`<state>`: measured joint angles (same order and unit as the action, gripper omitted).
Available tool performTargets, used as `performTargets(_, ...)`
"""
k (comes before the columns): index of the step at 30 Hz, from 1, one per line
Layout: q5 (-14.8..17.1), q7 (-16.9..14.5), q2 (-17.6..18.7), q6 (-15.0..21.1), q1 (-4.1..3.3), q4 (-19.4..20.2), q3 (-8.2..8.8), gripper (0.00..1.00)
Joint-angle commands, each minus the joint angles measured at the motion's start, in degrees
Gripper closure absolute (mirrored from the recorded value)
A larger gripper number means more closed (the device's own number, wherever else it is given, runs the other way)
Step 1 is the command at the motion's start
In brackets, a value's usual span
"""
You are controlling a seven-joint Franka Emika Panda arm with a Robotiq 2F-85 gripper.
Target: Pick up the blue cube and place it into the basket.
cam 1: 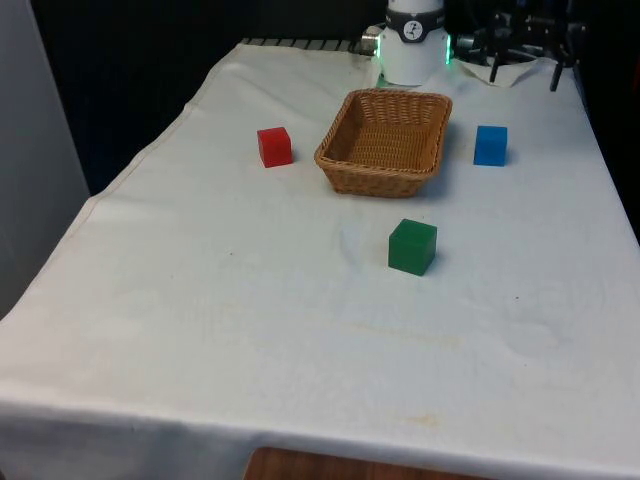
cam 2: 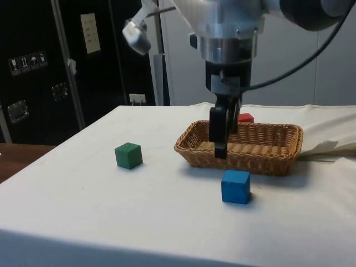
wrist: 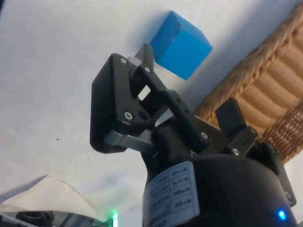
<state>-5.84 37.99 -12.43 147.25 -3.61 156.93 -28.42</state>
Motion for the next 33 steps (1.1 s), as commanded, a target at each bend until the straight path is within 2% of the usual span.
performTargets(1,-0.8,1.66,0.17,1.49,0.23,0.57,-0.69,0.0)
performTargets(6,-1.38,3.38,1.72,3.78,0.46,1.2,-1.2,0.0)
performTargets(7,-0.34,2.18,1.89,2.69,0.06,0.8,-0.86,0.0)
performTargets(8,-1.43,3.61,2.06,4.3,0.46,1.32,-1.26,0.0)
performTargets(16,-2.23,4.98,4.76,8.65,0.8,2.41,-1.15,0.0)
performTargets(17,-0.97,3.78,5.9,8.37,0.34,1.95,-0.86,0.0)
performTargets(18,-2.86,5.39,5.16,9.4,0.92,2.58,-1.15,0.0)
performTargets(23,-4.07,5.79,6.25,10.89,1.15,3.04,-0.69,0.0)
performTargets(24,-2.58,4.76,6.93,10.08,0.57,2.52,-0.52,0.0)
performTargets(25,-4.13,5.73,6.42,11.12,1.2,3.15,-0.52,0.0)
performTargets(31,-5.56,5.44,7.85,13.35,1.43,4.3,0.97,0.0)
performTargets(32,-3.95,4.64,8.42,12.43,0.86,3.78,0.92,0.0)
performTargets(33,-5.79,5.44,8.02,13.58,1.38,4.41,1.2,0.0)
